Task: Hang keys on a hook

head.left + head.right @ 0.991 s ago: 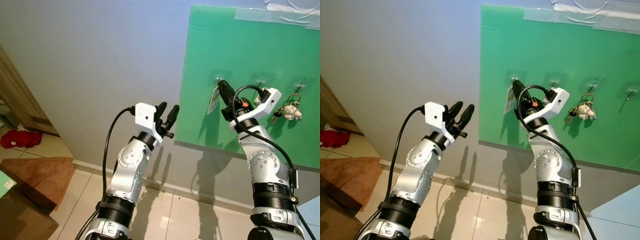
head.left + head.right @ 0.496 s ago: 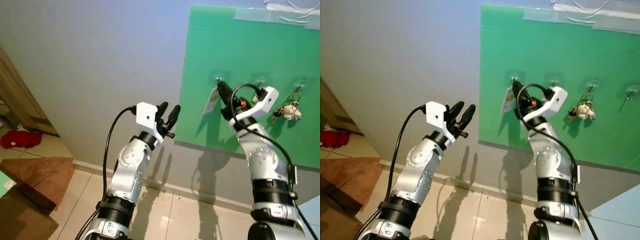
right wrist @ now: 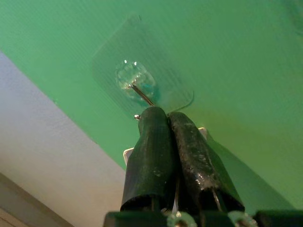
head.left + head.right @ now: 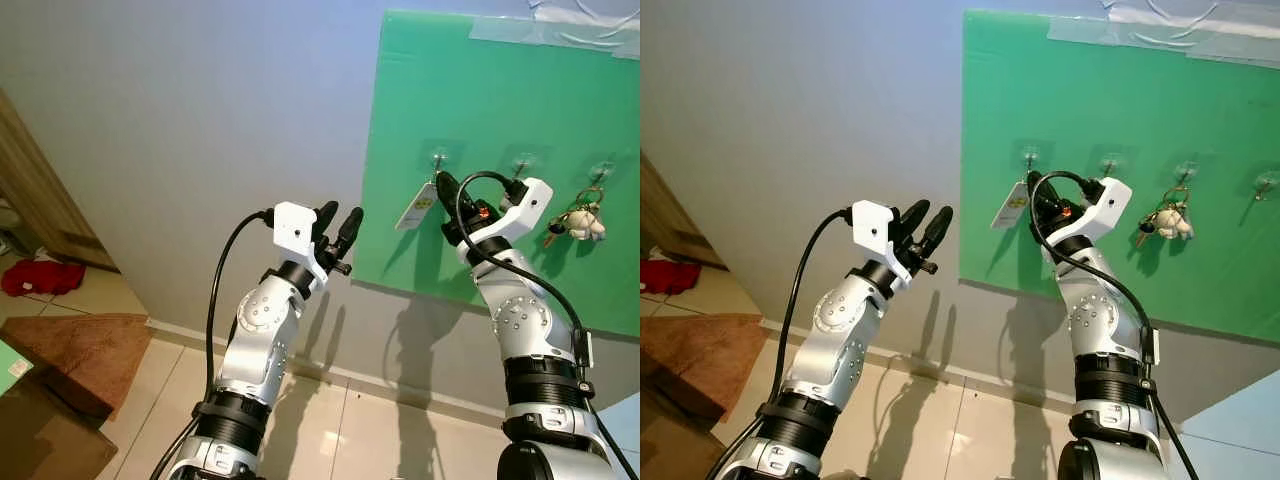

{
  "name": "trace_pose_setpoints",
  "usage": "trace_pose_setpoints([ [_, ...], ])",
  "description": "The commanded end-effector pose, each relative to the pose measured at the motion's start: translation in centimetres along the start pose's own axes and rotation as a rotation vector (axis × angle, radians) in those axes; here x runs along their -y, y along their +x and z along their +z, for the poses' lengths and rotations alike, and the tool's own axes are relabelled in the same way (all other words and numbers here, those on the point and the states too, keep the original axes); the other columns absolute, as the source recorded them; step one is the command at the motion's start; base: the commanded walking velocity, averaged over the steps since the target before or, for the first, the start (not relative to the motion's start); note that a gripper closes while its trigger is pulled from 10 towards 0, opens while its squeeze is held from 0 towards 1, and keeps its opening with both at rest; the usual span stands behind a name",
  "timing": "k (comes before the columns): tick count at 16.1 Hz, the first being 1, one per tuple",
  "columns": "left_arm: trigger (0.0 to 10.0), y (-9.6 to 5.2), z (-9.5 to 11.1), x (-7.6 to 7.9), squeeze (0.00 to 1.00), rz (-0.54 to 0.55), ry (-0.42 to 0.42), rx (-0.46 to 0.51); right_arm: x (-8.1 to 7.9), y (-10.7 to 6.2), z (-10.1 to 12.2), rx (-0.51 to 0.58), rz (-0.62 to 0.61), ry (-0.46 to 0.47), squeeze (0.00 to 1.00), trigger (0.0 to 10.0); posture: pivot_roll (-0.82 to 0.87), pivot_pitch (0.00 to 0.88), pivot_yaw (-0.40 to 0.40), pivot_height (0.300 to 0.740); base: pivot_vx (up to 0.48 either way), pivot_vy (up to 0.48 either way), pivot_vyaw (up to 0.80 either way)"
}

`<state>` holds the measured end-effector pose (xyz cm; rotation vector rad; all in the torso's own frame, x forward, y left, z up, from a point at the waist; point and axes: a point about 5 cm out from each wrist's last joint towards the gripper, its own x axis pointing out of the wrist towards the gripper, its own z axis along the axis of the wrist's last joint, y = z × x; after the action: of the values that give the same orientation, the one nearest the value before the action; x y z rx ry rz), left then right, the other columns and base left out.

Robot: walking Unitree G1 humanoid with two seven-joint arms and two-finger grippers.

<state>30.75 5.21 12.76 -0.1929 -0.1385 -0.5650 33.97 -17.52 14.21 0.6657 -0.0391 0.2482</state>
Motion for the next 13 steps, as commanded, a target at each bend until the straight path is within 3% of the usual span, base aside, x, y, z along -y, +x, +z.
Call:
trace_pose_setpoints([
  [1, 10.0, 0.2, 0.5, 0.4, 0.0, -0.015, 0.009, 0.012, 0.0, 0.2, 0.3, 0.0, -0.007, -0.02, 0.0, 10.0, -0.15, 0.003, -0.009, 0.74, 0.0, 0.0, 0.0],
  [2, 10.0, 0.2, 0.4, 0.4, 0.0, -0.017, 0.009, 0.012, -0.1, 0.1, 0.2, 0.008, 0.011, -0.019, 0.94, 10.0, -0.15, 0.0, -0.009, 0.74, 0.0, 0.0, 0.0],
  [3, 10.0, 0.2, 0.4, 0.4, 0.0, -0.018, 0.009, 0.012, -0.3, 0.1, 0.2, 0.015, 0.036, -0.007, 1.0, 10.0, -0.15, 0.0, -0.009, 0.74, 0.0, 0.0, 0.0],
  [6, 10.0, 0.3, 0.3, 0.5, 0.0, -0.021, 0.013, 0.008, -0.4, -0.3, 0.6, 0.044, 0.054, 0.008, 1.0, 10.0, -0.16, 0.0, -0.012, 0.74, 0.0, 0.0, 0.0],
  [12, 10.0, -0.3, -1.8, -0.4, 0.0, 0.058, 0.022, -0.094, 0.5, -3.3, 0.7, 0.066, 0.102, 0.009, 1.0, 10.0, -0.17, 0.0, -0.011, 0.74, 0.0, 0.0, 0.0],
  [13, 10.0, -0.7, -2.8, -0.8, 0.0, 0.096, 0.027, -0.143, 0.8, -4.1, 0.3, 0.032, 0.112, -0.03, 0.89, 10.0, -0.17, 0.0, -0.011, 0.74, 0.0, 0.0, 0.0],
])
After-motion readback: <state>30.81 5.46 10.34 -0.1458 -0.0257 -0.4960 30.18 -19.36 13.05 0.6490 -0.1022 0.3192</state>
